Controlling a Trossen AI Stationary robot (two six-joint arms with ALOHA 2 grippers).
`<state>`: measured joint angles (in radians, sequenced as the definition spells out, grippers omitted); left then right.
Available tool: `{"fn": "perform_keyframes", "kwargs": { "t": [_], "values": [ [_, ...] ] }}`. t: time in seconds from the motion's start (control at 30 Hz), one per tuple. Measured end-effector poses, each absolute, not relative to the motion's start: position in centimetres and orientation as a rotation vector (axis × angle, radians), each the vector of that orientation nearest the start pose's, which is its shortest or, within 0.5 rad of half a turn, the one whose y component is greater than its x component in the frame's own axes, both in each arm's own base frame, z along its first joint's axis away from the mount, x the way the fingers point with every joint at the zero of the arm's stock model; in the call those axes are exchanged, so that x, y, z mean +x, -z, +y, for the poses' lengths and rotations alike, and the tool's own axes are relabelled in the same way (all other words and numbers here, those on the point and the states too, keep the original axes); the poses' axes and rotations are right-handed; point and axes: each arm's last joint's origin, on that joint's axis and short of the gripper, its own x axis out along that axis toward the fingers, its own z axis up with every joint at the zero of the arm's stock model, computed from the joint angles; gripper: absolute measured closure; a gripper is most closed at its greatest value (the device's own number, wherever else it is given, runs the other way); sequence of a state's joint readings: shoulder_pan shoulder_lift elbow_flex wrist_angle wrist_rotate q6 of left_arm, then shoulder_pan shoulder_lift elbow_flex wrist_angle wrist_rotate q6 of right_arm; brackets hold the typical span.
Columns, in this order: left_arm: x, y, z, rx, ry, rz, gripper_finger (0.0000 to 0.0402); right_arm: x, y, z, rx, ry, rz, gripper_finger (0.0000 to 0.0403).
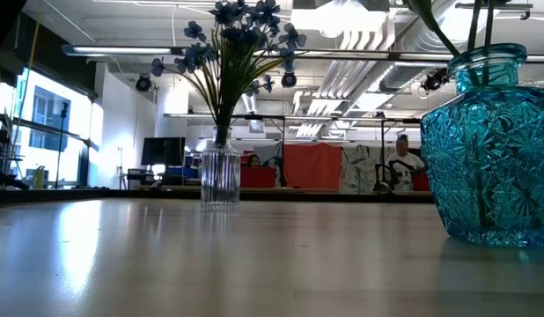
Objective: Sort flowers into vase by color
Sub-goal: Put the dark blue flower into the blue vase
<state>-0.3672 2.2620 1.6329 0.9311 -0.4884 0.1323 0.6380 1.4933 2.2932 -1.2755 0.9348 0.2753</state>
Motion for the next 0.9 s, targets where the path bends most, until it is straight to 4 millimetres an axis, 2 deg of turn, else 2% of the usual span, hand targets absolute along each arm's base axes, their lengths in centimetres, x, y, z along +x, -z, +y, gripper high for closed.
{"fn": "perform_keyframes", "kwargs": {
  "t": [0.13,0.4,0.6,0.9],
  "values": [
    [48.3,-23.6,-16.8,-0.037,-0.136,-0.267,0.0401,17.7,-54.5,10.2,-0.08,0.331,0.295,0.0133],
    [48.9,-21.1,-16.9,-0.084,-0.135,-0.241,0.0401,17.7,-54.5,10.2,-0.081,0.331,0.295,0.0133],
    [48.9,-21.4,-16.7,-0.22,-0.135,-0.29,0.04,17.7,-54.5,10.2,-0.081,0.331,0.295,0.0133],
    [49.0,-21.0,-17.0,-0.181,-0.07,-0.248,0.0349,17.7,-54.5,10.2,-0.078,0.331,0.294,0.0133]
  ]
}}
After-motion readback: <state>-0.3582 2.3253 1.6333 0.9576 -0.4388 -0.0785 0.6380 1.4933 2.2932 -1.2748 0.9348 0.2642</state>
